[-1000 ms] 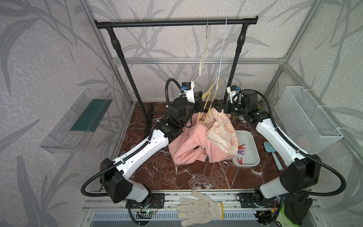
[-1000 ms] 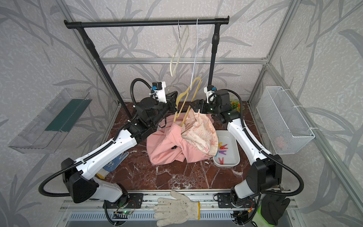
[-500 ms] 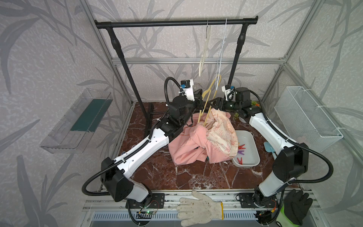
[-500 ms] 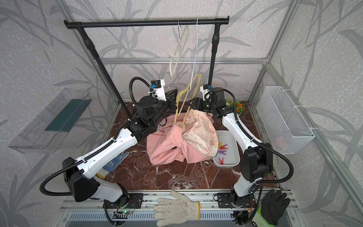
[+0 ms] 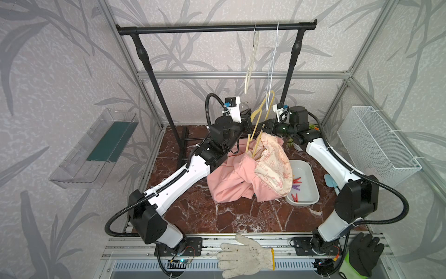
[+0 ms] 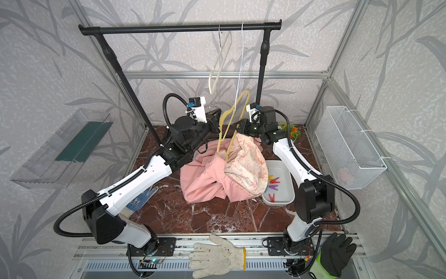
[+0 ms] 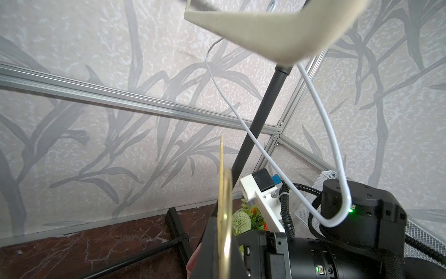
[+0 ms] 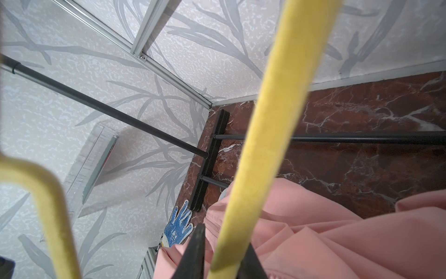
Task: Remove the clothespins securing jackets to the hanger
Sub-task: Remove the jacket from the hanger.
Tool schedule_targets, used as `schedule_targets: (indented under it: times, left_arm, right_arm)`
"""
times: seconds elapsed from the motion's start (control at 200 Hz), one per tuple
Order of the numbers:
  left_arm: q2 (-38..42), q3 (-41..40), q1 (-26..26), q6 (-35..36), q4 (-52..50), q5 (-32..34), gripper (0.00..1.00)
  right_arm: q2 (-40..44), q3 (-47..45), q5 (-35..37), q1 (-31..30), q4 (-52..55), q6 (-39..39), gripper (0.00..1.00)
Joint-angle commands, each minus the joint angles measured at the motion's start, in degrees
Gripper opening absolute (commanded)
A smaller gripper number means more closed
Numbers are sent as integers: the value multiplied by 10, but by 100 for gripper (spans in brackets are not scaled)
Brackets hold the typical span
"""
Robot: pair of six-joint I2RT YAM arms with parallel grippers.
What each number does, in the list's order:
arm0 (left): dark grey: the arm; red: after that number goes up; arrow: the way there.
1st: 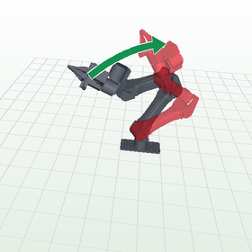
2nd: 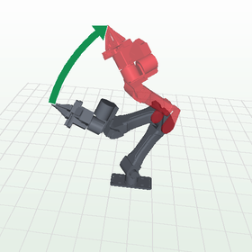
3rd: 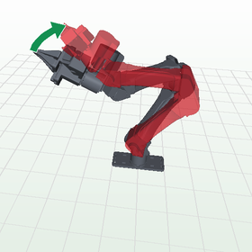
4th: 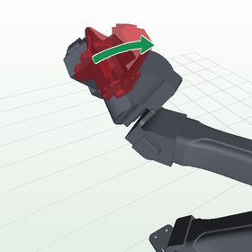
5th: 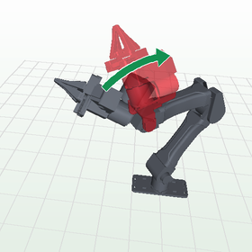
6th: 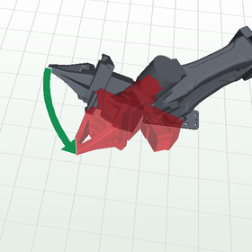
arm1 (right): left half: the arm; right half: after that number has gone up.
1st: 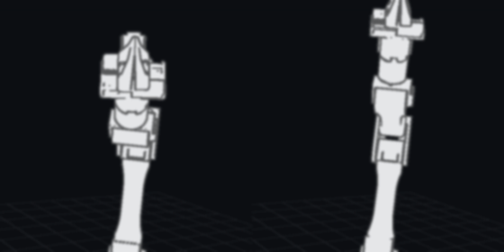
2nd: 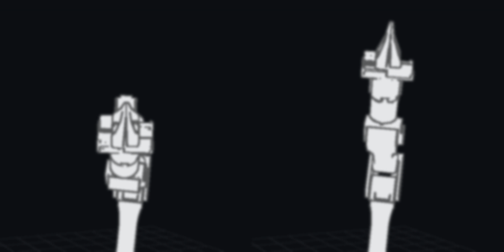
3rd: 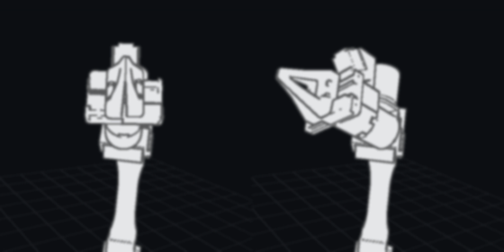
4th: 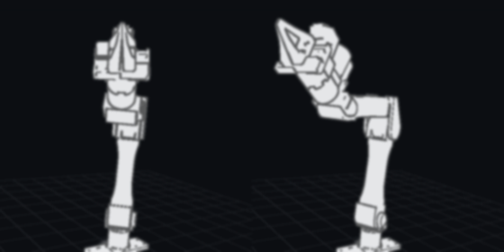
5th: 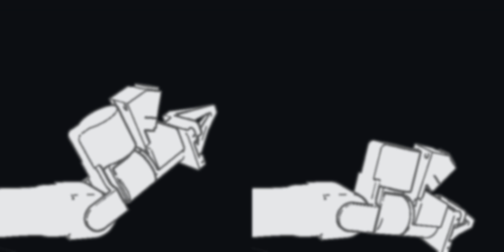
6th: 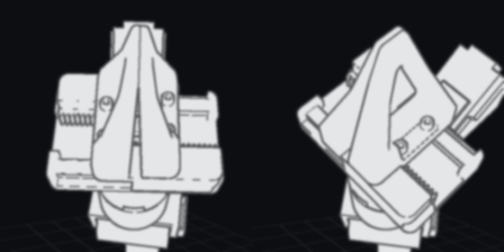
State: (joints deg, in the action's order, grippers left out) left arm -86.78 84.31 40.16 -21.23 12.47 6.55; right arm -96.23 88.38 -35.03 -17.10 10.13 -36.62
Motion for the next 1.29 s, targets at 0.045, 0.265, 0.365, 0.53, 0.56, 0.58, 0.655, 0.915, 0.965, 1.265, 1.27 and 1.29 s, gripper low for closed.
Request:
schedule_targets:
  times: [0.045, 0.265, 0.365, 0.53, 0.56, 0.58, 0.655, 0.915, 0.965, 1.265, 1.27, 1.29]
  left_arm:
    - [8, 14, -2, -8, 11, -17, 0]
    - [37, -9, -2, 0, -11, -38, 44]
    - [58, -29, -2, 9, -13, -56, 60]
    - [94, -51, -2, 34, -67, -68, 69]
    - [101, -58, -1, 41, -76, -74, 70]
    - [106, -63, -2, 44, -82, -78, 70]
    - [122, -82, -2, 52, -93, -80, 70]
    - [122, -116, -3, 45, -149, -63, 70]
    - [113, -108, -3, 44, -161, -78, 70]
    - [53, -59, -3, 65, -210, -130, 65]
    - [52, -59, -3, 65, -210, -131, 65]
    - [51, -59, -3, 65, -211, -134, 64]
  right_arm:
    - [-6, 20, -14, 12, -6, -22, 15]
    - [-12, 32, -22, 22, 0, -32, 11]
    - [-38, 42, -35, 22, -6, -42, 10]
    - [-49, 39, -49, 32, -38, -70, 9]
    - [-50, 38, -51, 35, -45, -75, 9]
    - [-51, 37, -53, 36, -50, -78, 8]
    - [-55, 36, -58, 39, -69, -90, 8]
    - [-54, 26, -65, 39, -100, -105, 6]
    - [-55, 26, -65, 39, -100, -106, 6]
    - [-65, 57, -61, 42, -78, -103, 5]
    - [-66, 57, -61, 42, -78, -103, 5]
    - [-68, 60, -61, 42, -76, -104, 5]
